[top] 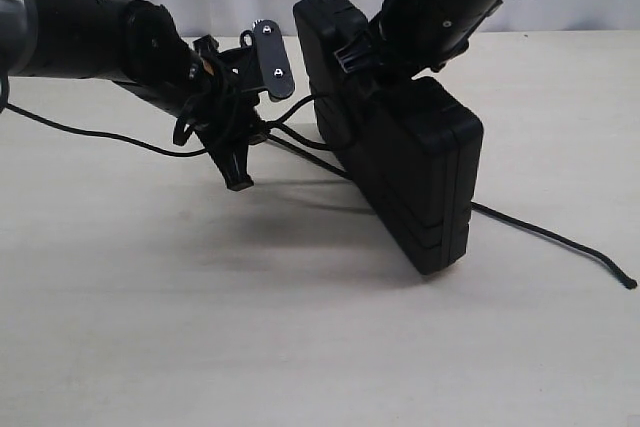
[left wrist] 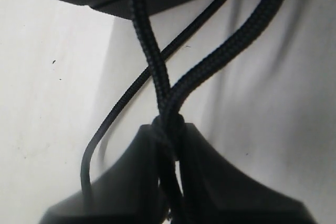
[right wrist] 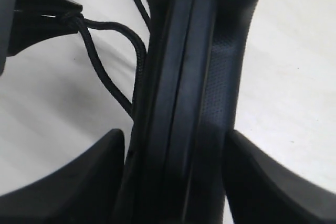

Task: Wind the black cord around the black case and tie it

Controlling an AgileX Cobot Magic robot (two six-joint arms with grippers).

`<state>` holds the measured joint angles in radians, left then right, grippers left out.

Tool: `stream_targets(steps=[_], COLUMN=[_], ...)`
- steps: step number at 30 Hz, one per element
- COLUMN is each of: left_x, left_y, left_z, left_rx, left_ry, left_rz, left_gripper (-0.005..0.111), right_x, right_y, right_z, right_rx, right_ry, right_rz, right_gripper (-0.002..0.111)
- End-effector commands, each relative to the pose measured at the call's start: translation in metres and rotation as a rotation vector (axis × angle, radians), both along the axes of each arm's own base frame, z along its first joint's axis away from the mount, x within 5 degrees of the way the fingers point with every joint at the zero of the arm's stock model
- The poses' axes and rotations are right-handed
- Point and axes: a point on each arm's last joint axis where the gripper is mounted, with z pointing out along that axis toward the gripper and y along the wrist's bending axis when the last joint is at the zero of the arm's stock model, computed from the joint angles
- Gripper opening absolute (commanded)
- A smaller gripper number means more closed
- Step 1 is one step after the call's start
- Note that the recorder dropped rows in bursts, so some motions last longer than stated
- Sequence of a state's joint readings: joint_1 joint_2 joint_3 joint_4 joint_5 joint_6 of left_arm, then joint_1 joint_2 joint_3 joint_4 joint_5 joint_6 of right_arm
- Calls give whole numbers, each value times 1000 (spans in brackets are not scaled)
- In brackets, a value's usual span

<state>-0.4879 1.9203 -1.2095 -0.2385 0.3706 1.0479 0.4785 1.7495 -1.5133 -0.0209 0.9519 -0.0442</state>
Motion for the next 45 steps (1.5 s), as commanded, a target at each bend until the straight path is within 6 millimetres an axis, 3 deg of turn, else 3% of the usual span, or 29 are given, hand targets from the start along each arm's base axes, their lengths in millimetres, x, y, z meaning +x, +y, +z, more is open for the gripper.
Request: stream_targets(steps=[1,8,14,20,24,29,45], left_x=[-1,-1,-1,-2,-4,-5,-2], left_y=[-1,-1,-1,-2,-3,-1,-6], left_z=[2,3,3,3,6,36,41], left_rx=[-23,-35,-39,-61,-100,-212,-444], left_ry=[-3,-2,-5,16,52,-3,97], left_rz=[20,29,33,52,80,180,400], left_gripper=[0,0,0,0,0,0,0], right_x=[-1,-1,0,0,0,0,0], right_y=[-2,-2,-3,-4,-4,-4,-4], right_z=[8,8,8,7,7,7,7], right_rx=[16,14,7,-12,-12,-13,-10], right_ry=[-33,-37,-43,-52,-52,-49,-43], right_rz=[8,14,16,19,19,19,17], right_gripper=[53,52,37,34,33,33,33])
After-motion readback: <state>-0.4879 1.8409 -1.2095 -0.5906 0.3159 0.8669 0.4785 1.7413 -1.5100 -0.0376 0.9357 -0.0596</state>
